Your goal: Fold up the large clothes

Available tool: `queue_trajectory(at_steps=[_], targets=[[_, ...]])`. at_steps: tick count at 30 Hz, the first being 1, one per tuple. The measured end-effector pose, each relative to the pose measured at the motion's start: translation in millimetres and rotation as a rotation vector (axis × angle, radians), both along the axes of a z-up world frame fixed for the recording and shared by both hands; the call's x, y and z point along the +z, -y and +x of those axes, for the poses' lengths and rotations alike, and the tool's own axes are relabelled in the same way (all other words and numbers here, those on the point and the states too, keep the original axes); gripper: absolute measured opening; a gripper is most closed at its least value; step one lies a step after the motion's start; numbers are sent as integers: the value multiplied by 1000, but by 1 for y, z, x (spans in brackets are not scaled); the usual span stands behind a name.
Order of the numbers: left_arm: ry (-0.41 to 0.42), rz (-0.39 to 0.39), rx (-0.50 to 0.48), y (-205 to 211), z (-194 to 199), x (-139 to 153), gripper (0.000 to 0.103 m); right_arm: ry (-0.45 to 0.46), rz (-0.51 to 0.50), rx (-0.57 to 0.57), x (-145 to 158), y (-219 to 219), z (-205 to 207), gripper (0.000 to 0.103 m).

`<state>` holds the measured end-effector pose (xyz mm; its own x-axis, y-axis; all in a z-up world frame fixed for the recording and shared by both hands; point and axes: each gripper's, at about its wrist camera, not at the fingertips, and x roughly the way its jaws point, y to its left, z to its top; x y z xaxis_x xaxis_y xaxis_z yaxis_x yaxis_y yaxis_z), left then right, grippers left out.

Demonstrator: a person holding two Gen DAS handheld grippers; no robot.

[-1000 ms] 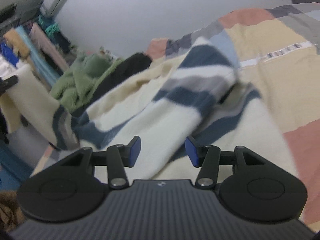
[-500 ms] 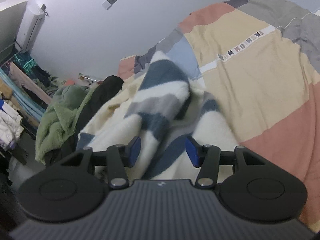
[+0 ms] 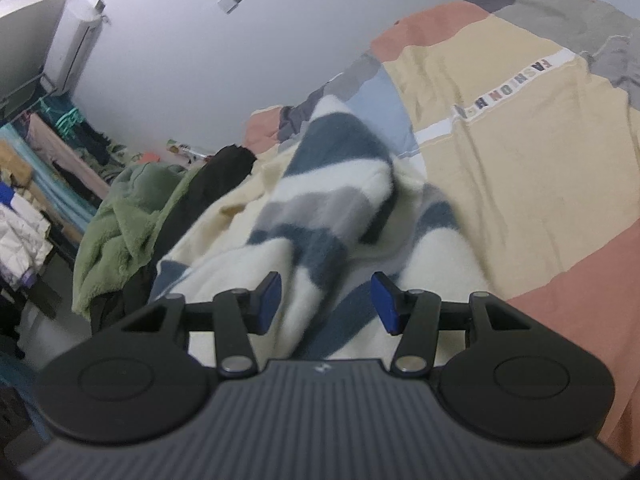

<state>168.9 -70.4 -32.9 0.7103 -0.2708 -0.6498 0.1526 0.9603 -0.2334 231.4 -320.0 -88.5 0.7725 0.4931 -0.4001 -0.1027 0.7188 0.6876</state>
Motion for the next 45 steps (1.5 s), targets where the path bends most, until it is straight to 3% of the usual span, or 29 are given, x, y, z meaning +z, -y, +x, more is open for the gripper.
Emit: queue_trajectory(at_steps=[2,5,9,13,20,23,32,33,38,40,45], targets=[[-27,-15,28,-16,-12,5,68,17,-13,23,4,-7,-5,55],[-48,-5,85,-39,-32,13,68,54,-38,59,11,-19,-12,69],[-45,29,172,-71,-49,17,68,91,-87,108,17,-38,-16,69],[-38,4,252,-101,-53,18,68,129,-147,154,21,-59,-15,69],[30,90,330,-128,-53,18,68,242,-302,194,29,-104,-5,69],[46,119,370,-136,-50,16,69,248,-377,217,22,-124,3,69],[19,20,509,-166,-36,1,68,251,-524,255,13,-144,6,67],[22,25,517,-165,-34,1,68,255,-528,257,12,-145,7,66],[34,63,534,-157,-24,-3,69,255,-542,236,11,-138,10,31],[36,65,542,-155,-23,-4,68,256,-543,213,12,-133,9,24],[42,44,552,-157,-23,-4,68,239,-515,105,13,-108,7,21]])
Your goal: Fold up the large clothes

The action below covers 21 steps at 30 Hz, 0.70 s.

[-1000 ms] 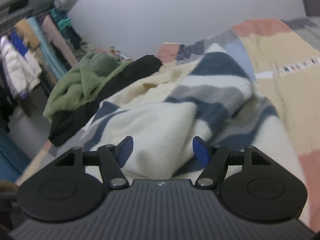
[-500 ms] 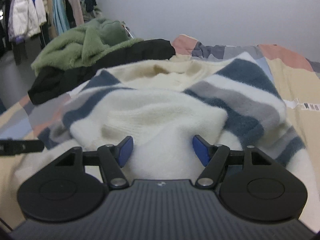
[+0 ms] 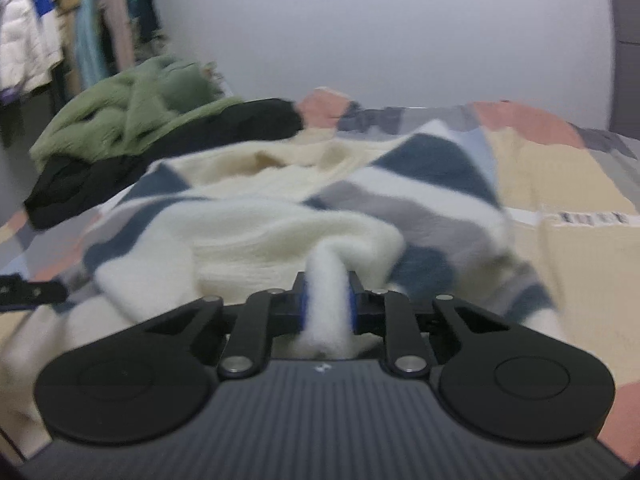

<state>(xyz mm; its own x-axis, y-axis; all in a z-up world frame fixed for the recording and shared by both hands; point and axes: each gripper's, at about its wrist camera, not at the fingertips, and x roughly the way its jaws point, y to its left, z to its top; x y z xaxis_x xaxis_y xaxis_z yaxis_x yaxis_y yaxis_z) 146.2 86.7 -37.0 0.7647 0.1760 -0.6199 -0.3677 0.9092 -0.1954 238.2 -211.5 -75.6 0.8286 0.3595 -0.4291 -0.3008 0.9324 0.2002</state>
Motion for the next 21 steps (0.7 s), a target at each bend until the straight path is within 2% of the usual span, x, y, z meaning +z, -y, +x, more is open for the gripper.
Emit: queue_trajectory(at_steps=[7,10,12,15,17,19,21], targets=[[7,-42,-5,-7,-6,5,68,-41,63,-70,-8,22,-2,22],[-2,-62,-5,-11,-11,7,68,-67,111,-81,-8,34,-2,26],[-14,-79,1,-14,-17,9,68,-78,120,-93,-6,40,-4,33],[-28,-89,24,-20,-26,12,69,-101,125,-112,-4,50,-12,48],[-39,-115,29,-25,-33,13,70,-114,129,-140,-2,57,-17,67],[-50,-146,59,-34,-42,12,72,-125,140,-172,-1,64,-23,70],[-76,-177,93,-44,-50,7,74,-129,108,-215,2,69,-29,70]])
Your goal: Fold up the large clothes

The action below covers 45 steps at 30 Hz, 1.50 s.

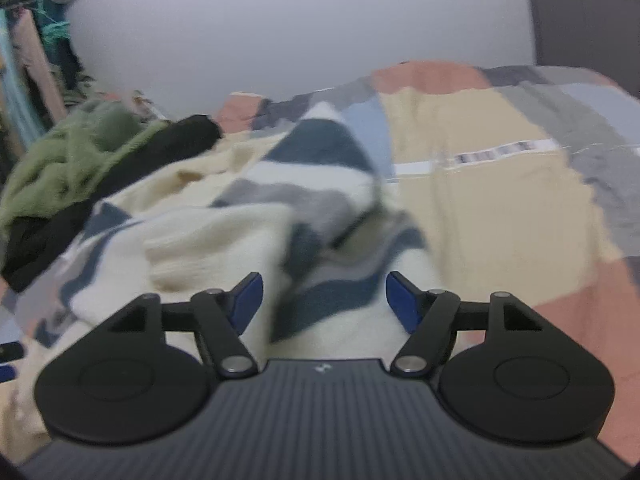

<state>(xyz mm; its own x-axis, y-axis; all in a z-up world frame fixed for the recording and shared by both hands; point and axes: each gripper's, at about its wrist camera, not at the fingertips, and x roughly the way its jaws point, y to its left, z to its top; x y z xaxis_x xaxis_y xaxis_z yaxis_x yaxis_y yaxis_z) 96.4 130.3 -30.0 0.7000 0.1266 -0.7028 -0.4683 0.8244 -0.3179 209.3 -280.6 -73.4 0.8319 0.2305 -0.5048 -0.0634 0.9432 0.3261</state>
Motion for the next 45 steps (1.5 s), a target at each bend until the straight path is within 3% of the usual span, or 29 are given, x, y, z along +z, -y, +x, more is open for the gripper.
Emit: queue_trajectory(at_steps=[4,10,13,19,22,25,27,28,29,30,31,32,33,37,45], targets=[[-39,-40,49,-13,-13,-9,75,-56,-43,-85,-2,15,-12,70],[-97,-63,11,-9,-18,-17,82,-269,209,-118,-31,51,-27,71],[-106,-149,-13,-11,-26,-20,82,-348,380,-96,-44,61,-33,72],[-133,-377,-30,-16,-44,-34,82,-390,520,-1,-40,55,-52,73],[-169,-486,-73,-12,-44,-43,82,-472,553,39,-49,43,-63,72],[-190,-434,-131,4,-48,-40,81,-553,559,31,-56,34,-74,70],[-198,-443,-159,12,-53,-38,80,-534,533,18,-48,33,-80,58],[-205,-447,-184,17,-55,-36,80,-522,516,16,-42,32,-84,47],[-208,-453,-202,20,-58,-35,71,-513,510,18,-37,32,-88,35],[-212,-467,-208,22,-62,-33,53,-500,508,21,-32,32,-91,32],[-218,-485,-207,23,-66,-32,44,-478,505,25,-25,33,-96,29],[-217,-506,-214,24,-69,-31,25,-456,505,32,-18,35,-101,27],[-201,-521,-226,24,-73,-28,18,-435,514,45,-11,38,-104,27],[-81,-585,-256,16,-88,0,14,-363,578,112,12,50,-113,24],[177,-675,-353,-18,-143,91,13,-226,658,235,75,73,-131,24]])
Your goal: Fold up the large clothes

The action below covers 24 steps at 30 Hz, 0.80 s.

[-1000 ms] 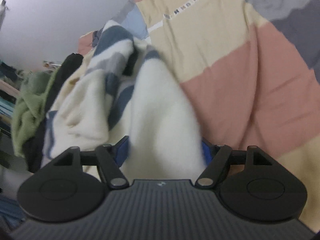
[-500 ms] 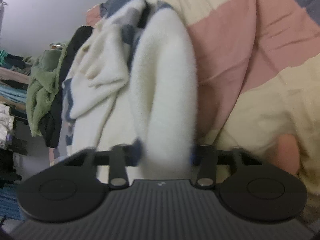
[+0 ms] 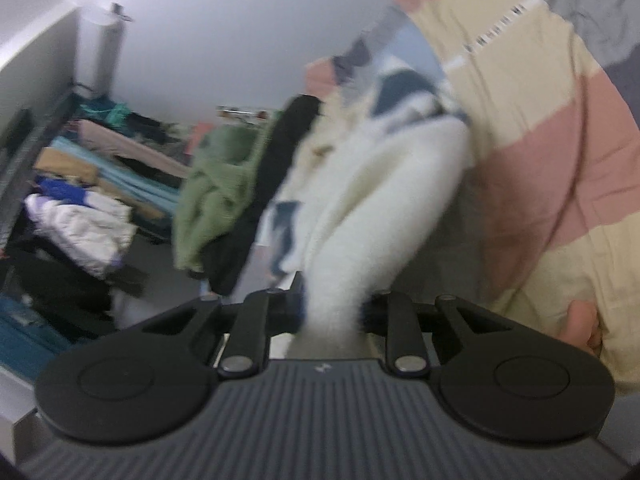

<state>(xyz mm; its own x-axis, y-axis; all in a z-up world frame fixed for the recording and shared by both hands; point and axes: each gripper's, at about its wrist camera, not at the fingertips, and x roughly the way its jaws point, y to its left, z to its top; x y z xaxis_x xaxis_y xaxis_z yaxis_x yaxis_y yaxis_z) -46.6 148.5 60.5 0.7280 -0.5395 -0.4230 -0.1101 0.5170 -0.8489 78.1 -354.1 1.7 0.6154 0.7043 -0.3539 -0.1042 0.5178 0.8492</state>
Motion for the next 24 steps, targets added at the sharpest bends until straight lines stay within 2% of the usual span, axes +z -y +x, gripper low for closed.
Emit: queue_trajectory(at_steps=[3,7,10,12,17,19,24], targets=[[78,-19,-17,-7,-28,28,13,61,22,38,21,5,-16,24],[150,-65,-37,-12,-58,49,13,122,52,80,43,15,-46,24],[191,-80,-33,-17,-77,58,13,134,77,93,52,23,-60,24],[208,-53,-17,-19,-75,61,14,125,98,89,53,24,-58,24],[199,30,48,-25,-24,55,15,99,117,32,51,16,-17,25],[185,61,84,-28,10,50,15,88,103,-26,45,14,0,25],[170,75,135,-37,106,24,15,73,104,-129,22,-5,72,25]])
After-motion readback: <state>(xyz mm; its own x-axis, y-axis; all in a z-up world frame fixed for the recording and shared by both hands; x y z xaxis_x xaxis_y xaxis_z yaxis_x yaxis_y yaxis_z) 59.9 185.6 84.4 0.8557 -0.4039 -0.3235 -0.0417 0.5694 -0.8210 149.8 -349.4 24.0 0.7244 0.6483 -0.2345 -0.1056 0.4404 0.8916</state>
